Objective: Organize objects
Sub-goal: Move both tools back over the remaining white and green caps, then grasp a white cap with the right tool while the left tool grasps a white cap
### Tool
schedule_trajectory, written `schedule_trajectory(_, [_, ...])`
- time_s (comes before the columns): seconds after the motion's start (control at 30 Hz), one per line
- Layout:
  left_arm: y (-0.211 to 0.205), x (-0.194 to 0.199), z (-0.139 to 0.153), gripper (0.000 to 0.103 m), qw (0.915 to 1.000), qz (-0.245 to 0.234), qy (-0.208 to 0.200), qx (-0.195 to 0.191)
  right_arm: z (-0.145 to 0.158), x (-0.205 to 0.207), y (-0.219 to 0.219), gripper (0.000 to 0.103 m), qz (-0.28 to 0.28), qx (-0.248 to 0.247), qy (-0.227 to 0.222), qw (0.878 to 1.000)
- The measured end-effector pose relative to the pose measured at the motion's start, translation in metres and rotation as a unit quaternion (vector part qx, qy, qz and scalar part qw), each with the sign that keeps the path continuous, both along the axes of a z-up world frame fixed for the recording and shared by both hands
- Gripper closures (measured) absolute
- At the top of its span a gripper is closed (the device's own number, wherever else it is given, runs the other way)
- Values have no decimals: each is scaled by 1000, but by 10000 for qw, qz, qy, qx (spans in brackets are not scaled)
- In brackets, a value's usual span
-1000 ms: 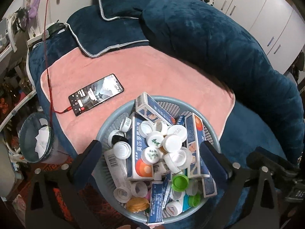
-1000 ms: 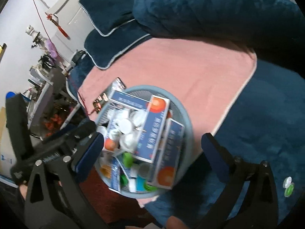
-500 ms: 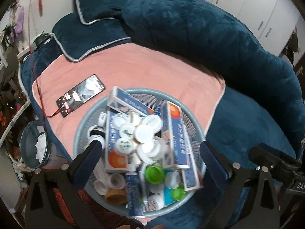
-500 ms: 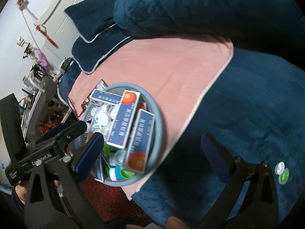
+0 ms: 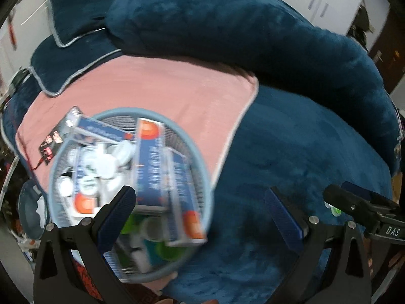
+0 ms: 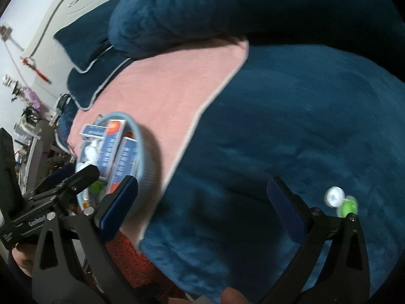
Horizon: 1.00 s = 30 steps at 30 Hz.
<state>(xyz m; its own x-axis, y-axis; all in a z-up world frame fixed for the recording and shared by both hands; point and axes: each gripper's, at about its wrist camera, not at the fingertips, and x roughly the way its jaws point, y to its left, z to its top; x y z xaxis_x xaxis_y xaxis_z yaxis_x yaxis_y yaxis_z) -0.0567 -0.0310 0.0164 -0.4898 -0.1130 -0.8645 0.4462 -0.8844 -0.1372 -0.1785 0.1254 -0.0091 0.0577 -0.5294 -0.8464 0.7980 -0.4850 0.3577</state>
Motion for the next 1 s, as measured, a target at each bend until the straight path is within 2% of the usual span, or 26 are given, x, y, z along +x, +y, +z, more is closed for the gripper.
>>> schedule_trajectory(0.47, [101,-58,-30,1,9936,-1108,-172,125,-25,-79,89,0,-942,213,34,9953])
schedule_trajectory(0.7, [131,-70,-59,1,9880,-1458,-460,218,-65,-121,139,0,-1682,520,-190,9842])
schedule_trajectory(0.8, [134,-74,-65,1,9875,-1465,-532,225,-80,-119,137,0,-1494,870,27,9849])
schedule_trajectory(1.0, [134,-77,-76,1,9868,-1464,-648,226,-88,-106,124,0,-997,1207,415,9868])
